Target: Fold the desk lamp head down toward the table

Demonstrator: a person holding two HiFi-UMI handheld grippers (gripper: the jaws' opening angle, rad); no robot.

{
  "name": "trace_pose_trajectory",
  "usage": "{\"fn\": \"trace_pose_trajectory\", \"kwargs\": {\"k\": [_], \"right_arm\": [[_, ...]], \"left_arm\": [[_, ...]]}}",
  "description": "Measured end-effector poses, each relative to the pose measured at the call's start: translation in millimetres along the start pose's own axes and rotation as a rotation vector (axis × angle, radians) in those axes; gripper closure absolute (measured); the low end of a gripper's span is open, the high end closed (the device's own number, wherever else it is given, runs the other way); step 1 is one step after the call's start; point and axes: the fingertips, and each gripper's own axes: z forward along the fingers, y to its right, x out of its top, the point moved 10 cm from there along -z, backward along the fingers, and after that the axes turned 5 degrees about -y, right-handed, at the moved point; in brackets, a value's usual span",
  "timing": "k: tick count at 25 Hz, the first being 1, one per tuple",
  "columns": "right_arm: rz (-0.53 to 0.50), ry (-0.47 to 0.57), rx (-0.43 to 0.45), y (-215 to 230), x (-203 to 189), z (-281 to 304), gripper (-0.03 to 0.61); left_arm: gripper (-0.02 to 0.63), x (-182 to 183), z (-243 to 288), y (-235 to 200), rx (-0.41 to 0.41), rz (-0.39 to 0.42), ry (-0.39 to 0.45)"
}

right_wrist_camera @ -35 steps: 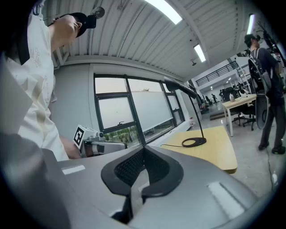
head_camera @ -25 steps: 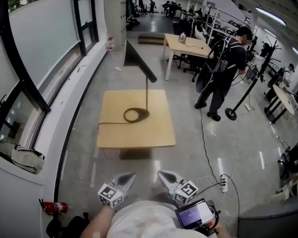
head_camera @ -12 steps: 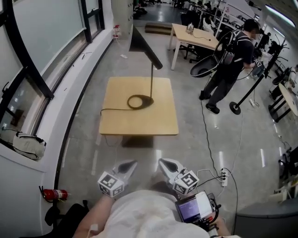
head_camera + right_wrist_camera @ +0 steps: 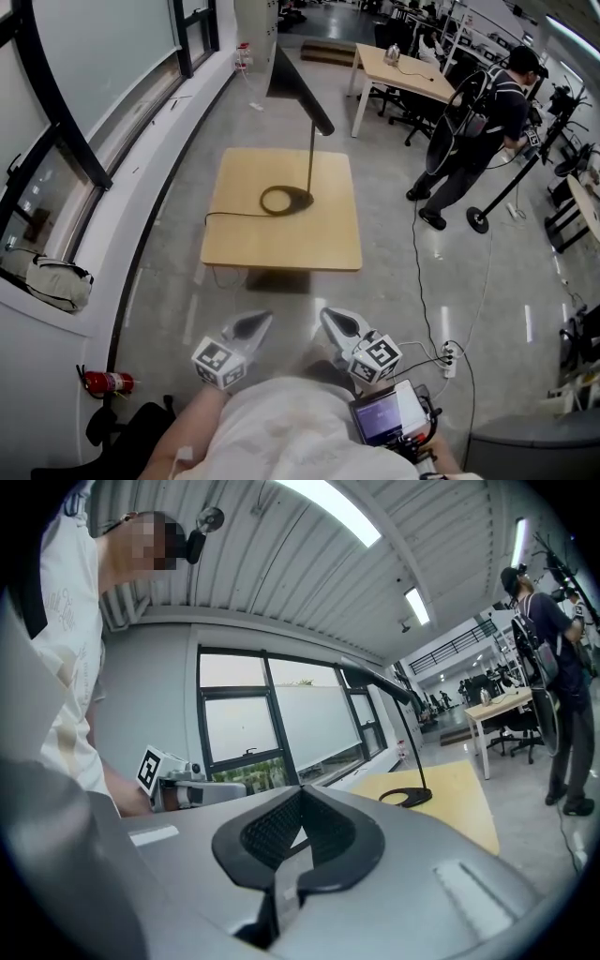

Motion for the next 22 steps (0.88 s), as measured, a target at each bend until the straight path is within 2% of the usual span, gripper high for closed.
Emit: {"fn": "trace_pose_trajectory", "kwargs": {"k": [16,22], "right_arm": [[-0.043,0.006,0.014,65,41,35,0.568],[-0.082,0.021,0.049,96,75,67,0.568]], "left_arm": [[0.612,48,51,-38,0.058,-0.002,0.028],[0.612,80,73,-71,0.119,0.016,0.057]]}}
